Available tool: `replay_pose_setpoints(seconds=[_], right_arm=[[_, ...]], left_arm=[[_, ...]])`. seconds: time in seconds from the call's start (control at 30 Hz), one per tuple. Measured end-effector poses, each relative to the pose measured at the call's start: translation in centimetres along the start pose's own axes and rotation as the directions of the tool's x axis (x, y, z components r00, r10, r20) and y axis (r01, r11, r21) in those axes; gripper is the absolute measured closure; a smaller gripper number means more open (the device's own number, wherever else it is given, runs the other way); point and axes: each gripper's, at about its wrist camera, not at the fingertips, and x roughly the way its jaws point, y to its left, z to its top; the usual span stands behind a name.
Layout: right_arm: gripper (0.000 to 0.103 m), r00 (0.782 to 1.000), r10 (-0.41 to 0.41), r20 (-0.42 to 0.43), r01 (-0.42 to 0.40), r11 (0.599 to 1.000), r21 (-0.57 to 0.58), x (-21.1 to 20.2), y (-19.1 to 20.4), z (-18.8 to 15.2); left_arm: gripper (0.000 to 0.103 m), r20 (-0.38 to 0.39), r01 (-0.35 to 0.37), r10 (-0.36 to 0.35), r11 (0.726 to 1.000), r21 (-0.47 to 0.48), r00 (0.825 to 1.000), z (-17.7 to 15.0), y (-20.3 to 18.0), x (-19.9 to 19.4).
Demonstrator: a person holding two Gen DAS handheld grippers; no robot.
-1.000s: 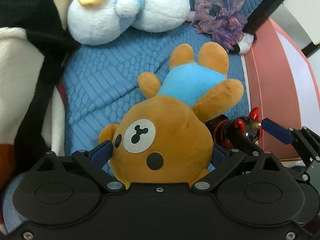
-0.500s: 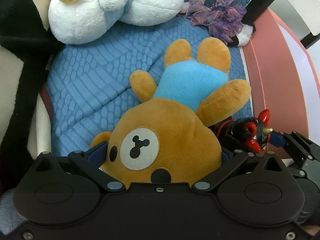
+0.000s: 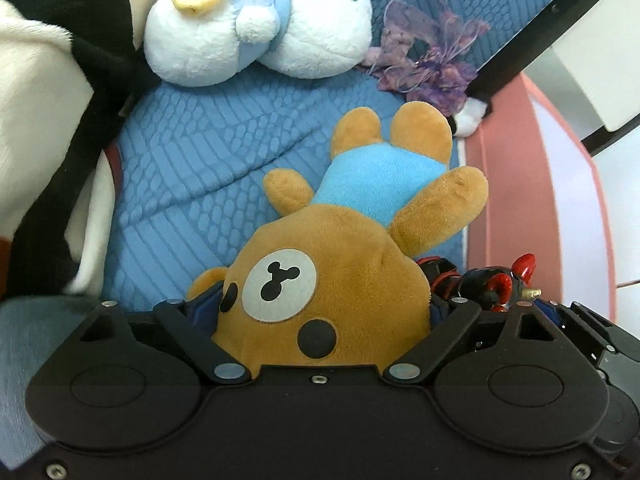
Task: Organize objects
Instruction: 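Carry the brown bear and red figurine with both grippers over the pink box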
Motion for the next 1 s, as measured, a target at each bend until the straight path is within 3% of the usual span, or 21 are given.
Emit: replay_pose_setpoints(seconds=[0.17,0.57,1.0], right_arm=[[0.04,0.999,0.01,0.033,-0.011,1.0,0.011,-2.7,-0.7,0.5],[0.04,0.995,0.049,0.086,-0.055,0.996,0.066,-8.5,-3.3,1.4],[0.04,0.981,0.052,0.189,-0.072,0.992,0.103,-13.7,-6.7,3.2]], left_arm=[[0.014,0.04,0.042,-0.039,0.997,-0.061,0.998,-0.9,-0.6,-2.1],[0.014,0.132,0.07,-0.057,0.994,-0.089,0.99,-1.8,-3.6,-7.4],[0.014,0.232,0.125,-0.112,0.991,-0.039,0.966,-1.2,-8.7,-12.2]])
